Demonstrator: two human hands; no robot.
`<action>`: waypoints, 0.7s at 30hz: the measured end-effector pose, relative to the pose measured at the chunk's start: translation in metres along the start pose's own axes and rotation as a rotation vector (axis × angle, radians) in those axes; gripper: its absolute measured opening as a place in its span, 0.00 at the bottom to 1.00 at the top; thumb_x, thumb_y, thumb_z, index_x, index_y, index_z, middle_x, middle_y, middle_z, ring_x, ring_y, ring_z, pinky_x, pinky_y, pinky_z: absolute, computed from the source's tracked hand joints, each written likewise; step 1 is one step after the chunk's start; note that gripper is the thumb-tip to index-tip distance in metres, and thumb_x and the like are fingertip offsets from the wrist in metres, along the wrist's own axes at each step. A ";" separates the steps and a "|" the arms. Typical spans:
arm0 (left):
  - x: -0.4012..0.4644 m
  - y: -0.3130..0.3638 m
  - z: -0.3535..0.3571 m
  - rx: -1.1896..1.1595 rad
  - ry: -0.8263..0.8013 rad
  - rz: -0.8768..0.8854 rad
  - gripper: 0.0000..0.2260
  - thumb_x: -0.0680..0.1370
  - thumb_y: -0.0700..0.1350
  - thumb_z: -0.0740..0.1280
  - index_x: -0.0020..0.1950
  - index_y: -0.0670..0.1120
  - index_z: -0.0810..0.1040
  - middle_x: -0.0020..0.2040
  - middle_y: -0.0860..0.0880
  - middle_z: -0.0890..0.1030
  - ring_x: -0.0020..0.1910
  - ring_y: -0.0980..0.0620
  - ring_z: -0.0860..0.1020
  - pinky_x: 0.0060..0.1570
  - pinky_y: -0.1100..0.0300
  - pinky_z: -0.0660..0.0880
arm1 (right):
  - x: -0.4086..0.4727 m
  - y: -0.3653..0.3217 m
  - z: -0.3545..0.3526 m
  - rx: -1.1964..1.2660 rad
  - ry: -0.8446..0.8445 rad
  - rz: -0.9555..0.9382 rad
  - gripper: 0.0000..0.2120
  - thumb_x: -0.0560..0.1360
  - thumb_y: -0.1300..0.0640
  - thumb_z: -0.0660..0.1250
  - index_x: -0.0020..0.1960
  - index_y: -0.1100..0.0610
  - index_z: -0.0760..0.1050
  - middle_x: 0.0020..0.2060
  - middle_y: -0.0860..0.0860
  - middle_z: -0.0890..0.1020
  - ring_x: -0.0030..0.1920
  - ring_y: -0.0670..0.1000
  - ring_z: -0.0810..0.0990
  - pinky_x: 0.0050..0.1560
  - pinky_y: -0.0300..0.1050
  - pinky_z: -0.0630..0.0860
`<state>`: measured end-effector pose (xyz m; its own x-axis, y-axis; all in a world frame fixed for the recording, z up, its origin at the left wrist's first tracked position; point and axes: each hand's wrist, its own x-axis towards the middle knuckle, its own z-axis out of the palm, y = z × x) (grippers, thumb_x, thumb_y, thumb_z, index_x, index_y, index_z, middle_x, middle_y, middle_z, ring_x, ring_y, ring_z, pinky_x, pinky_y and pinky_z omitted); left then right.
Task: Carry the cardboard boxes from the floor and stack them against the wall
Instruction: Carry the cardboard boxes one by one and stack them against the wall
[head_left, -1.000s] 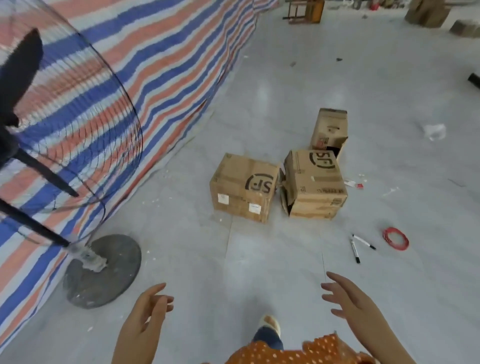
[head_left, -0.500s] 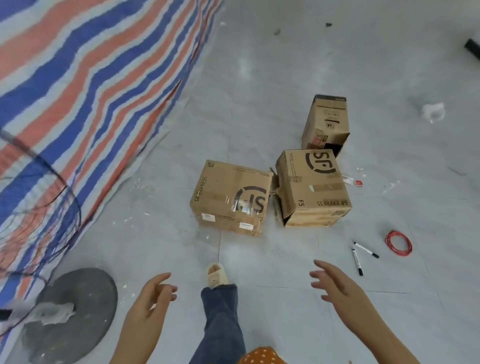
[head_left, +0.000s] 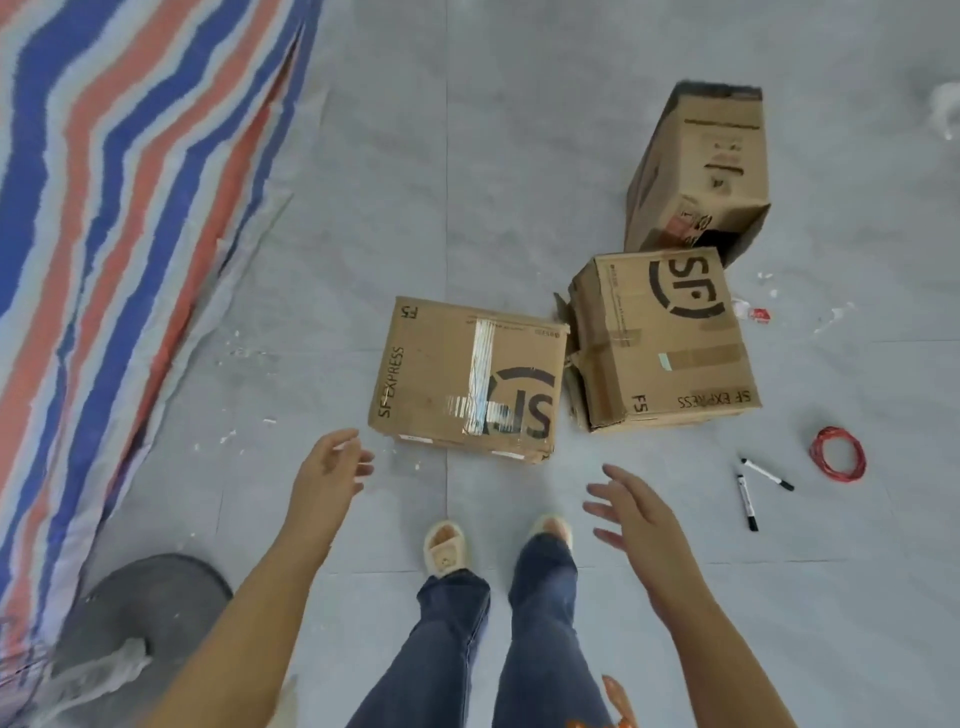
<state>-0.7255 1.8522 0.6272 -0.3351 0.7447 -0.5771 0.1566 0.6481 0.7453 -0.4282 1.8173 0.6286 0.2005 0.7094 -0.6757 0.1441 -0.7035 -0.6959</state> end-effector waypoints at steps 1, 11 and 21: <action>0.024 -0.010 0.010 -0.045 0.038 -0.054 0.08 0.82 0.44 0.58 0.59 0.46 0.73 0.48 0.46 0.79 0.46 0.50 0.78 0.49 0.56 0.75 | 0.026 0.007 0.010 -0.004 -0.004 0.033 0.12 0.82 0.57 0.55 0.64 0.52 0.69 0.54 0.50 0.79 0.49 0.45 0.80 0.43 0.34 0.77; 0.266 -0.163 0.096 0.158 0.198 -0.310 0.15 0.81 0.45 0.61 0.66 0.43 0.69 0.57 0.38 0.75 0.52 0.42 0.76 0.50 0.52 0.73 | 0.283 0.134 0.074 -0.244 0.080 0.263 0.21 0.82 0.52 0.53 0.75 0.52 0.59 0.72 0.53 0.66 0.68 0.56 0.69 0.66 0.51 0.68; 0.356 -0.226 0.104 -0.107 0.256 -0.374 0.08 0.80 0.56 0.60 0.51 0.54 0.75 0.46 0.57 0.79 0.45 0.60 0.76 0.49 0.57 0.73 | 0.354 0.200 0.111 0.078 0.056 0.279 0.12 0.82 0.44 0.48 0.60 0.41 0.68 0.51 0.40 0.79 0.50 0.42 0.79 0.46 0.33 0.74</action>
<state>-0.7838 1.9876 0.2189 -0.5711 0.3910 -0.7218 -0.1113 0.8343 0.5400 -0.4359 1.9329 0.2230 0.2749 0.4841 -0.8307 0.0019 -0.8642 -0.5031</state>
